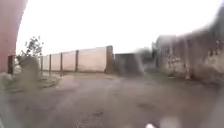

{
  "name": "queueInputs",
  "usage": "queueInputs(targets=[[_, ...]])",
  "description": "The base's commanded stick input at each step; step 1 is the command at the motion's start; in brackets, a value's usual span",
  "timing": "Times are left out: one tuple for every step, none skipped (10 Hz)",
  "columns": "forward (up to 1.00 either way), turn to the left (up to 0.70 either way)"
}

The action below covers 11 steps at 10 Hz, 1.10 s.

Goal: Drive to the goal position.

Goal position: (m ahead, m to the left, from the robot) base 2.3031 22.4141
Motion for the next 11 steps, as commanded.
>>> queueInputs(targets=[[0.5,0.02],[0.5,0.02],[0.5,0.02],[0.5,0.02],[0.5,0.02],[0.5,0.02],[0.5,0.02],[0.5,0.02],[0.5,0.02],[0.5,0.02],[0.5,0.02]])
